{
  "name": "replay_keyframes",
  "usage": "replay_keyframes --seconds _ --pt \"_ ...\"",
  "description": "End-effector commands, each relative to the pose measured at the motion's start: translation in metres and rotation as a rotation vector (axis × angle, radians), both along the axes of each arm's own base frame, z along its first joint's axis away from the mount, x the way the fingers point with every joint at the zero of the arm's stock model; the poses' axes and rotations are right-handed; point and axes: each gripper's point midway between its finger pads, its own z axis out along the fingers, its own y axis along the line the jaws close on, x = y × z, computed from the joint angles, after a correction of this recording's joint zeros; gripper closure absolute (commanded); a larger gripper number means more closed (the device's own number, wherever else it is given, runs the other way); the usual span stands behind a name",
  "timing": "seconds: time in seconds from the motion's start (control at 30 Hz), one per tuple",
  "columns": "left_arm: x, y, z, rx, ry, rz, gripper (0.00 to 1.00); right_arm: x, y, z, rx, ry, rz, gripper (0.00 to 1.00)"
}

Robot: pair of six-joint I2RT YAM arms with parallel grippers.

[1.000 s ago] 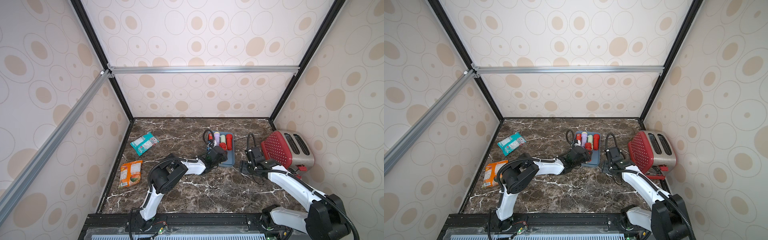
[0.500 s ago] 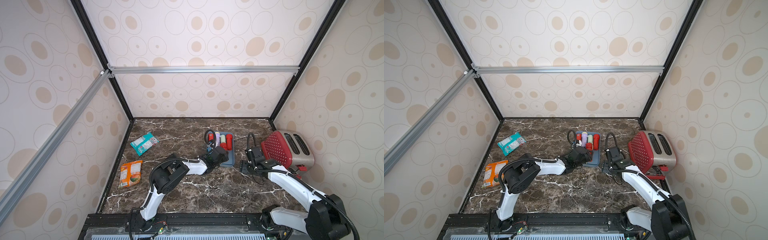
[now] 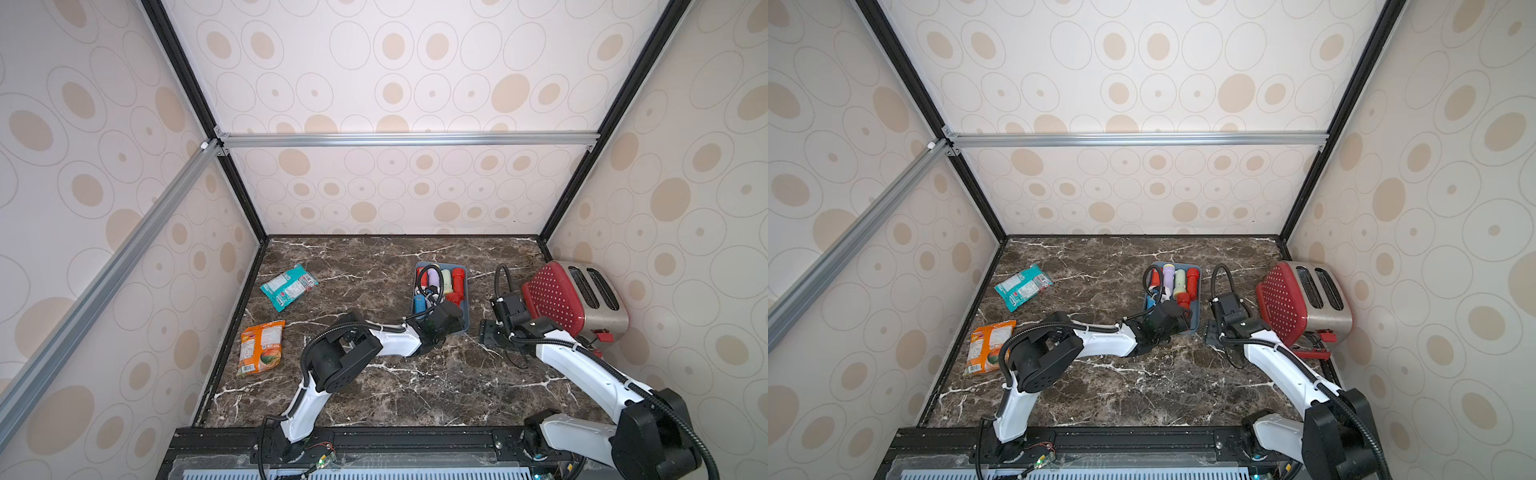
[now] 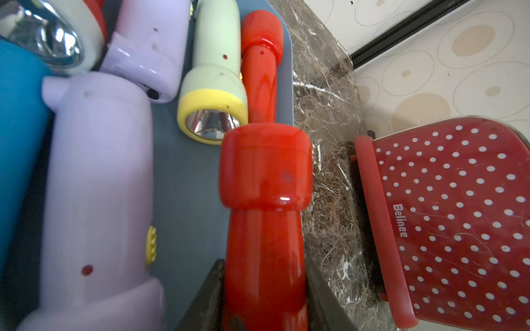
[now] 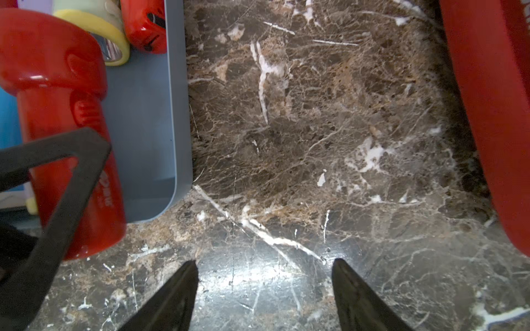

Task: Put the flashlights into the storage boxes
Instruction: Place the flashlight at the storage box.

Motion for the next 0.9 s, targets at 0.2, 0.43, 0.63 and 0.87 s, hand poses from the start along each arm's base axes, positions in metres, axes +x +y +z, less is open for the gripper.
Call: replay_keyframes --seconds 0.2,0.43,0.63,0.87 --pt "0.004 0.007 -0.006 0.044 -0.009 0.042 0.68 0.002 0.0 0.005 -0.002 -0.009 0.005 0.25" --pt "0.005 0.009 -0.007 0.073 -0.009 0.043 0.65 0.002 0.0 0.006 -0.003 -0.009 0.004 0.25" --pt "0.005 0.01 -0.006 0.073 -0.01 0.049 0.56 0.003 0.0 0.005 -0.004 -0.007 0.004 0.25" --pt "0.005 0.015 -0.004 0.087 -0.021 0.063 0.53 0.002 0.0 0.005 -0.007 -0.007 0.003 0.25"
